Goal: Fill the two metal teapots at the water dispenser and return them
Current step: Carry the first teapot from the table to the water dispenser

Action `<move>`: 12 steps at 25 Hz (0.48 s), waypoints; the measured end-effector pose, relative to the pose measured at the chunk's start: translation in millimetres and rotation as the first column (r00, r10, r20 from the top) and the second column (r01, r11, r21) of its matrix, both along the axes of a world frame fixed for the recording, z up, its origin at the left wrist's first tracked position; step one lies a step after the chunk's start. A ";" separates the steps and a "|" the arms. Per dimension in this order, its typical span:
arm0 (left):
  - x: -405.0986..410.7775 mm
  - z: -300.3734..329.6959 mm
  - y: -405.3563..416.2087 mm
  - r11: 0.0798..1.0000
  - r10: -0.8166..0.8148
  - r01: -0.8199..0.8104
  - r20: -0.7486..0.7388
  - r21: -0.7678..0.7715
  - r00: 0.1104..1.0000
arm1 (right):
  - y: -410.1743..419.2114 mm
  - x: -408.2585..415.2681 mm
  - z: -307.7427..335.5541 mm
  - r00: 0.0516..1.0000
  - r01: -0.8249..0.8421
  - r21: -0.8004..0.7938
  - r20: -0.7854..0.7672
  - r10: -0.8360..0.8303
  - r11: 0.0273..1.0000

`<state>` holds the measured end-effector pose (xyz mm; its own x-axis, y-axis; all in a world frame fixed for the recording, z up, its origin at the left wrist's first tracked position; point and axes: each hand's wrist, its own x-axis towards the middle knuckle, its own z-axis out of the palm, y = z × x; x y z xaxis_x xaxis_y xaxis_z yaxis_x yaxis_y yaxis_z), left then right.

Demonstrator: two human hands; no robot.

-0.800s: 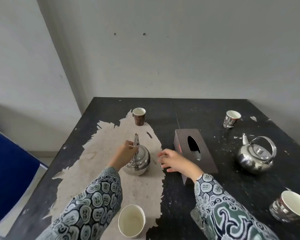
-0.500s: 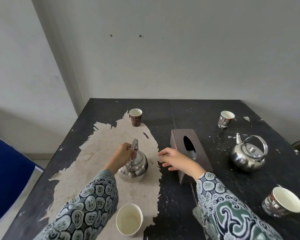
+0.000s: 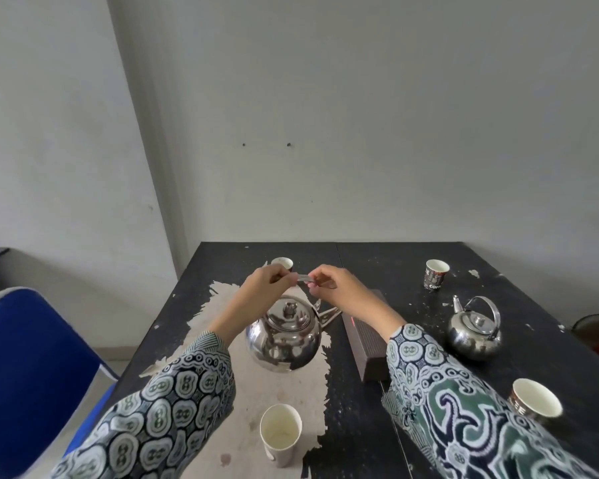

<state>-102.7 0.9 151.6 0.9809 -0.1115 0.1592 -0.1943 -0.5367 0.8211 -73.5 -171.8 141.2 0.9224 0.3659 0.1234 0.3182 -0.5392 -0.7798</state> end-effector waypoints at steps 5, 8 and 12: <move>-52.5 43.8 12.4 0.999 0.022 -0.019 0.088 -0.036 0.996 | 13.3 -39.9 51.8 0.985 -0.154 0.008 0.078 0.153 0.988; -88.4 56.3 26.2 0.997 0.058 -0.052 0.116 -0.053 0.992 | 24.2 -60.2 67.3 0.961 -0.274 0.040 0.039 0.272 0.961; -131.1 65.4 51.4 0.994 0.091 -0.082 0.118 -0.078 0.989 | 48.0 -84.2 76.9 0.907 -0.416 0.137 -0.004 0.421 0.899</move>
<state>-233.9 52.3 217.0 0.9593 -0.0110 0.2823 -0.2504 -0.4956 0.8317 -157.7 -123.9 218.1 0.6921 0.7018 0.1688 0.4655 -0.2553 -0.8474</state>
